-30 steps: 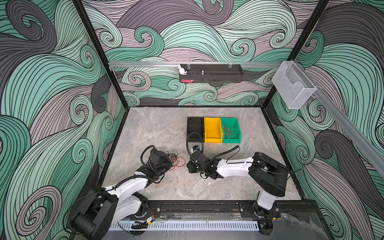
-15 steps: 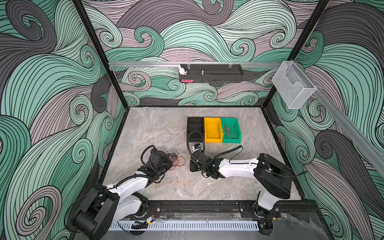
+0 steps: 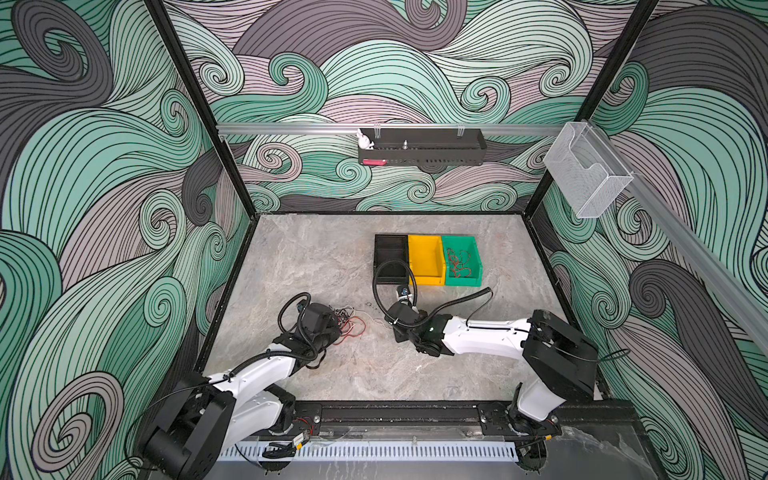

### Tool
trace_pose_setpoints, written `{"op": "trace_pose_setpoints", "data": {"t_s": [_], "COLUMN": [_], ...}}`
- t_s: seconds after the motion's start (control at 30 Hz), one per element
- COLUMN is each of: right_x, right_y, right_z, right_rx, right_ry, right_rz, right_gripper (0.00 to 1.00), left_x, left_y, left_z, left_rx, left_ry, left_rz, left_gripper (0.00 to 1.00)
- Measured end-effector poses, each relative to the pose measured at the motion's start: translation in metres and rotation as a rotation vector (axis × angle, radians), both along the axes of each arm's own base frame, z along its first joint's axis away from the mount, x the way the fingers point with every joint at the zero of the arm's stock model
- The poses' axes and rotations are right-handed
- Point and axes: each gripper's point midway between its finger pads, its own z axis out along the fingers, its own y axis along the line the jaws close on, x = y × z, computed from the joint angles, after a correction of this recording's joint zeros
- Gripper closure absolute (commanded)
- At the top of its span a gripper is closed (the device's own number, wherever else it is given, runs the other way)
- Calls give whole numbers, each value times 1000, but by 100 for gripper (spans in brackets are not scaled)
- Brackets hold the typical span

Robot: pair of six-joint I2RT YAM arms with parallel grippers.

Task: Untangle the cables

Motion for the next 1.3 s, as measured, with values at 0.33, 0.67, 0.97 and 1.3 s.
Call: {"op": "trace_pose_setpoints", "data": {"t_s": [0.33,0.67,0.97,1.3], "right_x": [16,21,20,23], "right_y": [-37,-83,-93,-127], "right_z": [11,5,8,7], "right_rx": [-40,-44,-9,69], "right_ry": [-13,24,35,75], "right_rz": [-76,-166,-178,-255], "right_gripper": [93,93,92,92], "left_x": [-1,-5,-6,-7], "left_y": [15,32,28,29], "left_z": [10,15,10,9], "left_rx": [40,72,70,74], "left_ry": [-33,-81,-73,-69], "left_rz": [61,118,89,84], "left_gripper": [83,52,38,44]}}
